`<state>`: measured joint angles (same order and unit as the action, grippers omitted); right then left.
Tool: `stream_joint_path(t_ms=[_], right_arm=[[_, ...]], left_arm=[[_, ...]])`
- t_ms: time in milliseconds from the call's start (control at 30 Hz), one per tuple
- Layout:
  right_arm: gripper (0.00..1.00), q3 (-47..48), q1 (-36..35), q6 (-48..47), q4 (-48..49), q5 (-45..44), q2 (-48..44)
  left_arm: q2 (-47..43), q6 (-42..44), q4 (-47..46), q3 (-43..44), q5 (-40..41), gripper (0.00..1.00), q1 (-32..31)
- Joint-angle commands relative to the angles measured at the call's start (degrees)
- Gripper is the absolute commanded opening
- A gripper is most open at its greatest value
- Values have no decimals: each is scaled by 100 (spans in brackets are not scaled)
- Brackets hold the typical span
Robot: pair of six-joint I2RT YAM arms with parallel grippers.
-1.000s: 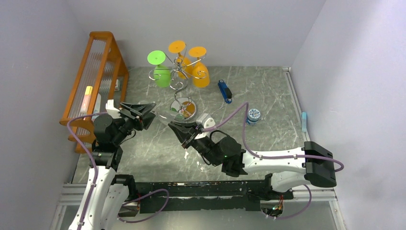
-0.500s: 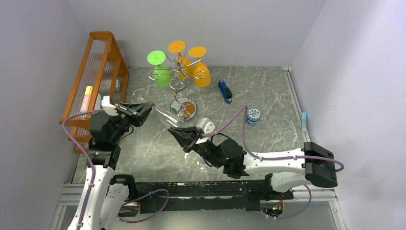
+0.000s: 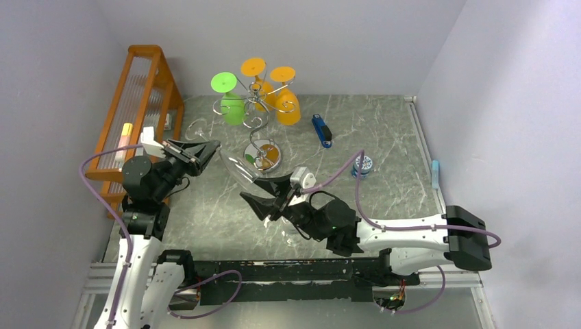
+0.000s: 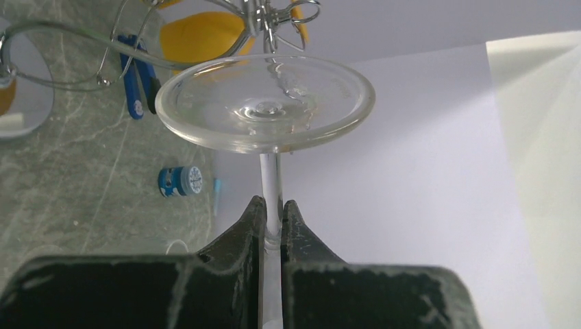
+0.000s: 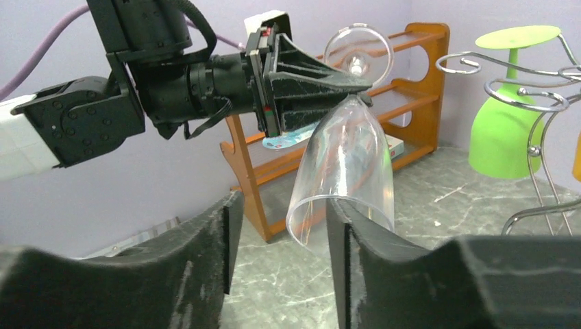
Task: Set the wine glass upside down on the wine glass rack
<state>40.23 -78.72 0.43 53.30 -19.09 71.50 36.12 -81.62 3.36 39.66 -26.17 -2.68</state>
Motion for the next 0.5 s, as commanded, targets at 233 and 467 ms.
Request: stream_joint_path(t_ms=[233, 467], right_arm=[[69, -138, -8, 408, -1311, -225, -1036], [75, 1200, 546, 1024, -3403, -102, -1017]], left_arm=[[394, 2717, 408, 1025, -80, 5, 4], [491, 4656, 631, 1468, -486, 5, 4]])
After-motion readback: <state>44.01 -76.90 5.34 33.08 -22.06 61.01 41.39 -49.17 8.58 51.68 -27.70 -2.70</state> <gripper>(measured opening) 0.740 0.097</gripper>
